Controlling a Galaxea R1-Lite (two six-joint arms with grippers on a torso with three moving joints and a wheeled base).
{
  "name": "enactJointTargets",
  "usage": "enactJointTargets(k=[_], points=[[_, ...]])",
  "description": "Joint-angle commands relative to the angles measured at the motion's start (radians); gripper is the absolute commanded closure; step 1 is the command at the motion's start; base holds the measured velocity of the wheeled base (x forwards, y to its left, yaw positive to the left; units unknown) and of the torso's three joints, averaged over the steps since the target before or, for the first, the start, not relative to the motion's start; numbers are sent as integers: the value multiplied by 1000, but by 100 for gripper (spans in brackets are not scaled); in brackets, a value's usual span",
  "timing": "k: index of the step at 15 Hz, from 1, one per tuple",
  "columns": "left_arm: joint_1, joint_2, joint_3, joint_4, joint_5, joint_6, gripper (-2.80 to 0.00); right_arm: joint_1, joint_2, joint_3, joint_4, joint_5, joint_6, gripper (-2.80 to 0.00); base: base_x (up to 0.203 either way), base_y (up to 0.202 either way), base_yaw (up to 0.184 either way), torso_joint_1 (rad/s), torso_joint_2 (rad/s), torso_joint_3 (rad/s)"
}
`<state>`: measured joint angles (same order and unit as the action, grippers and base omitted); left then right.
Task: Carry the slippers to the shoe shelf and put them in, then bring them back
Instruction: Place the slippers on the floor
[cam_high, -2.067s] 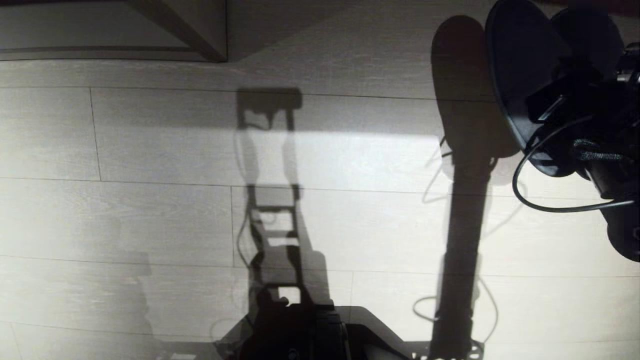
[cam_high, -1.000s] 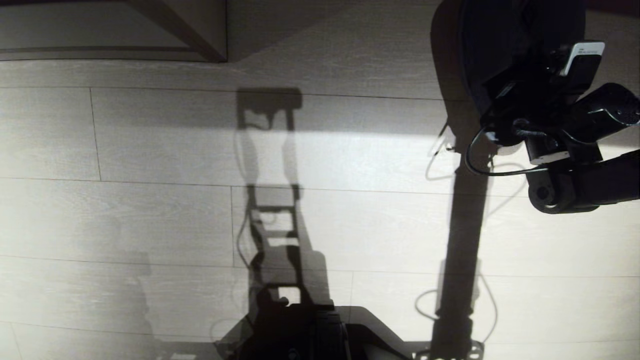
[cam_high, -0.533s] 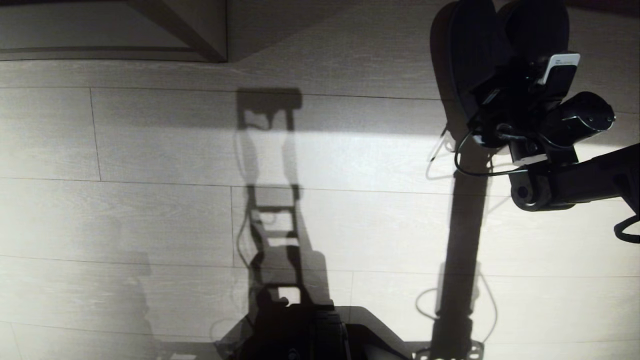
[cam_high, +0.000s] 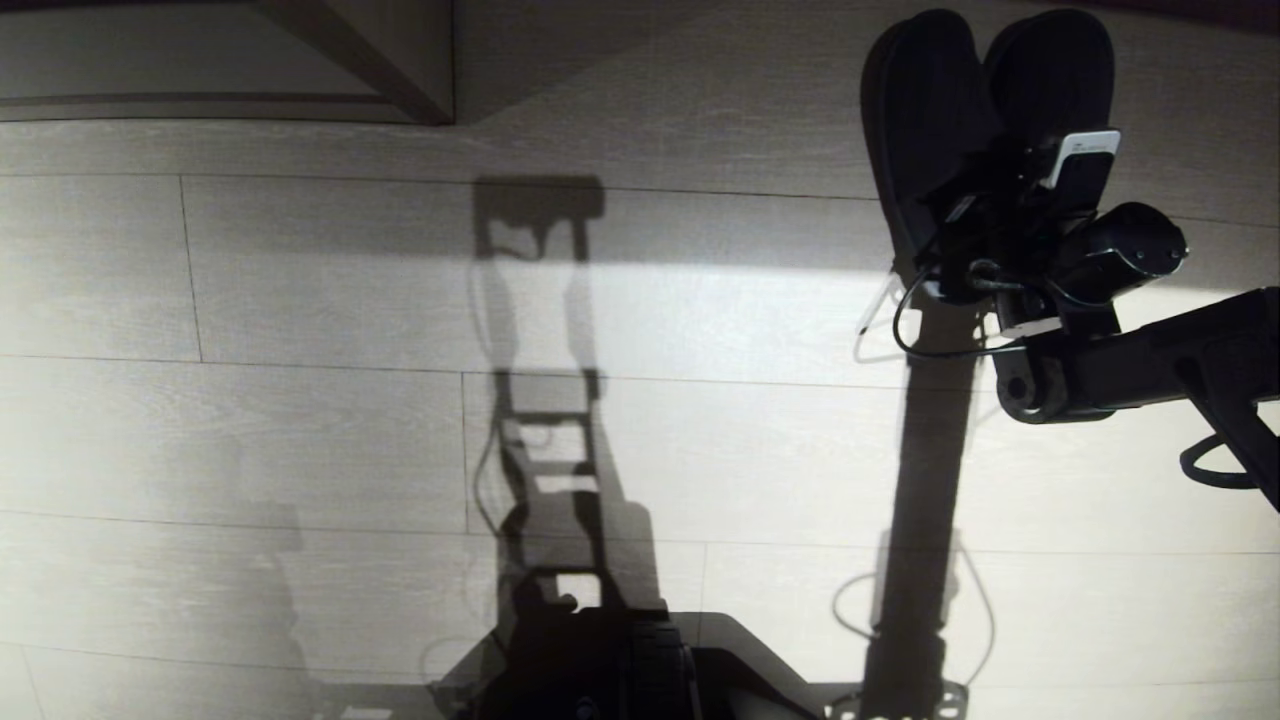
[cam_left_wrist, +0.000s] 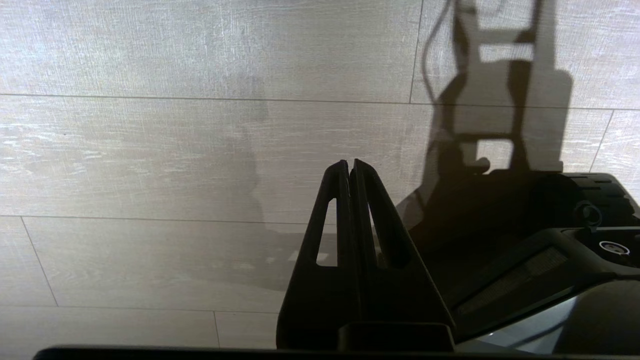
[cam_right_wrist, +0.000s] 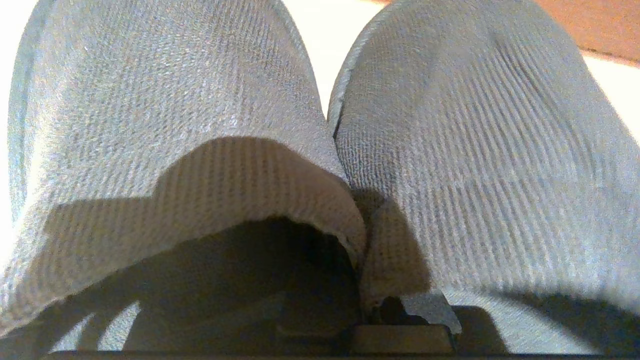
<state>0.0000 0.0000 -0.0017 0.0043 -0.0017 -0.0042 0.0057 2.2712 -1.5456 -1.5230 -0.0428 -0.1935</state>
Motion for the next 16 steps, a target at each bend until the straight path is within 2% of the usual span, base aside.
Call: enactJointTargets(k=[1, 4, 12, 13, 16], points=[[0, 0, 0, 0, 0, 0, 0, 0, 12, -13, -7, 0, -4, 0, 0, 0, 0, 0, 0, 0], [0, 0, 0, 0, 0, 0, 0, -1, 36, -54, -7, -1, -9, 0, 0, 0, 0, 0, 0, 0], [0, 0, 0, 0, 0, 0, 0, -1, 33, -52, -7, -2, -36, 0, 0, 0, 0, 0, 0, 0], [0, 0, 0, 0, 0, 0, 0, -1, 33, -51, -7, 0, -37, -280, 0, 0, 0, 0, 0, 0], [0, 0, 0, 0, 0, 0, 0, -1, 29, -45, -7, 0, -37, -280, 0, 0, 0, 0, 0, 0]])
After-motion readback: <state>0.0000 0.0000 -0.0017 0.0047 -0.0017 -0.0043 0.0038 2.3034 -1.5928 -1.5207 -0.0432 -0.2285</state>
